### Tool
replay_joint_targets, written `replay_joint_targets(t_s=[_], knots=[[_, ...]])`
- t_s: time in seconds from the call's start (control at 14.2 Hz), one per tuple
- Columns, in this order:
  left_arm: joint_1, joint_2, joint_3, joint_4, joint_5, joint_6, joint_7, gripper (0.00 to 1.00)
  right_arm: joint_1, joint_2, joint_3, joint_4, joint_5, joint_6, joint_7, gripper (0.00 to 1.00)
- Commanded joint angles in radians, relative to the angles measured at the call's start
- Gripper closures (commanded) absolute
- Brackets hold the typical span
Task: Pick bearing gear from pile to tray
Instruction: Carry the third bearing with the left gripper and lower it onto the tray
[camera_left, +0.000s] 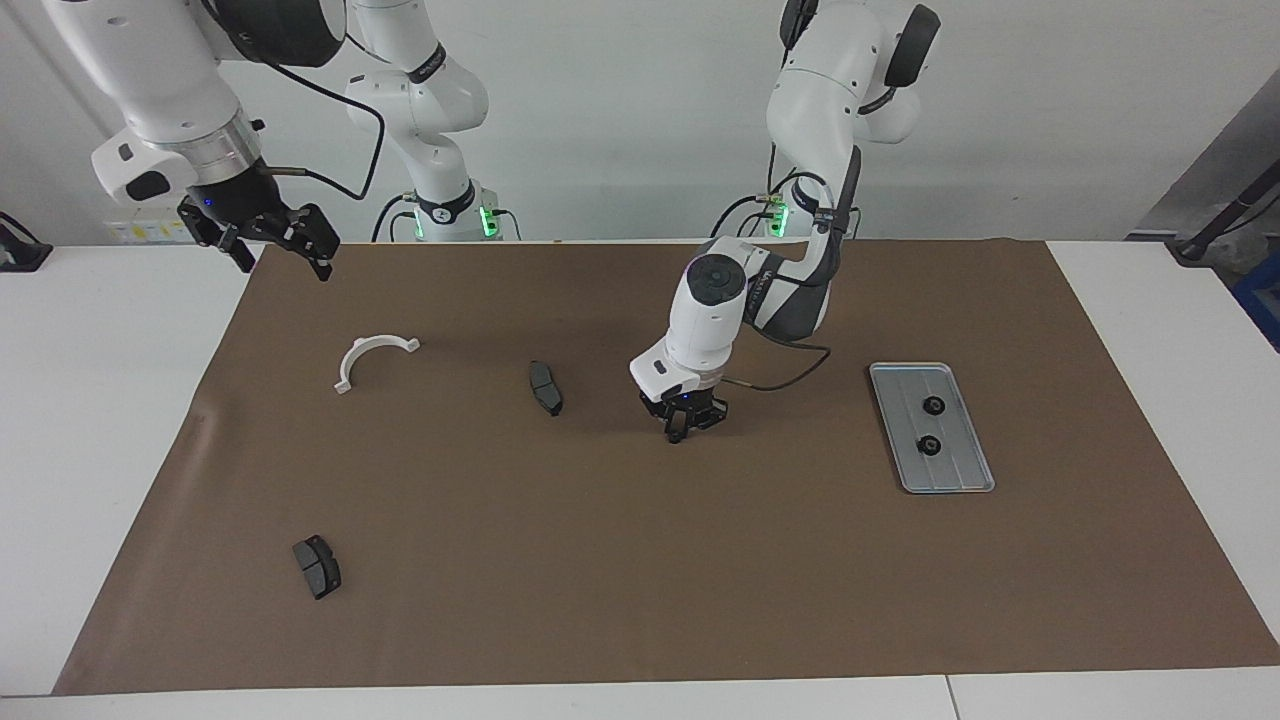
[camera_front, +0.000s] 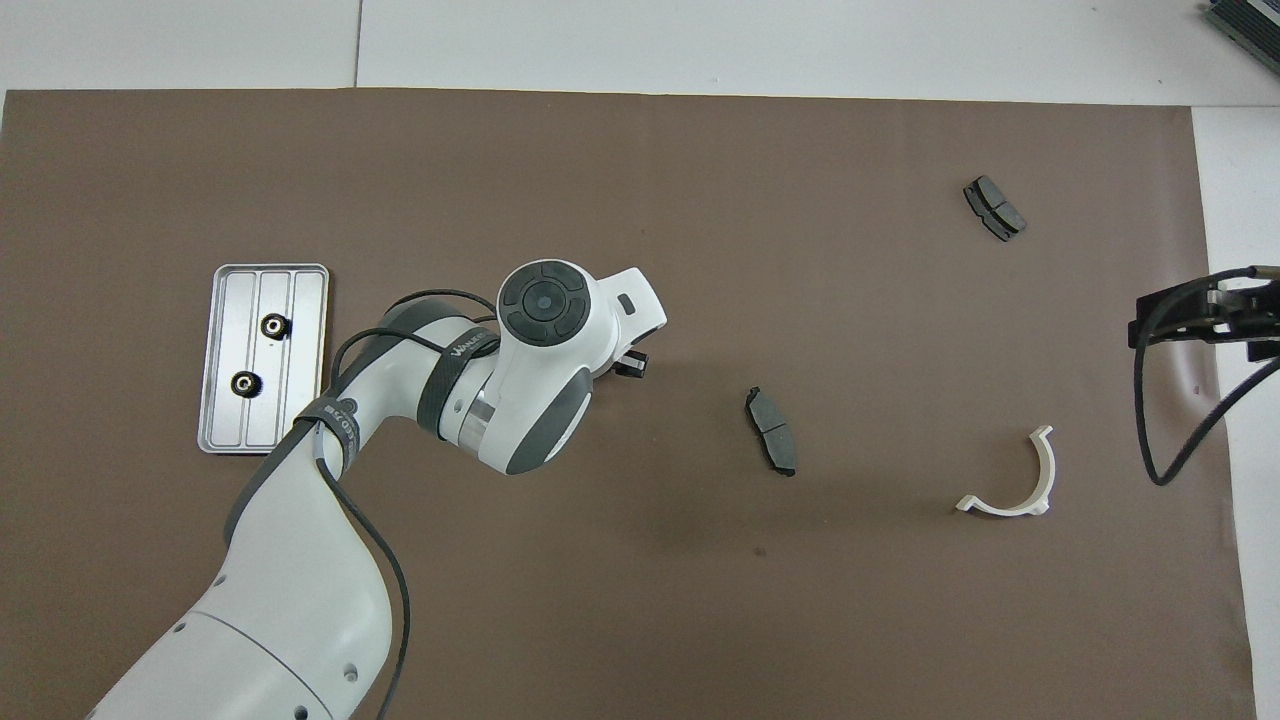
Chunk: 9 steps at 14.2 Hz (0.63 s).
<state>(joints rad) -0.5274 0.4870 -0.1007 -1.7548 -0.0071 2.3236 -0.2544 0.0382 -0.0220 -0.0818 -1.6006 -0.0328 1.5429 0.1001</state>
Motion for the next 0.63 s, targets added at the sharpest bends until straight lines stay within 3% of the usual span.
replay_joint_targets(t_s=[0.0,0.35,0.56], knots=[[-0.011,-0.025,0.013,-0.034,0.021,0.026,-0.006,0.75,-0.003,-0.015,0.002,-0.013,0.014,-0.003,-0.027,0.0],[0.003,-0.024,0.013,-0.019,0.021,0.011,-0.006,0.76,-0.003,-0.015,0.002,-0.013,0.014,-0.004,-0.027,0.0],[0.036,-0.015,0.026,0.073,0.016,-0.074,-0.002,0.78,-0.003,-0.015,0.002,-0.013,0.014,-0.004,-0.027,0.0]])
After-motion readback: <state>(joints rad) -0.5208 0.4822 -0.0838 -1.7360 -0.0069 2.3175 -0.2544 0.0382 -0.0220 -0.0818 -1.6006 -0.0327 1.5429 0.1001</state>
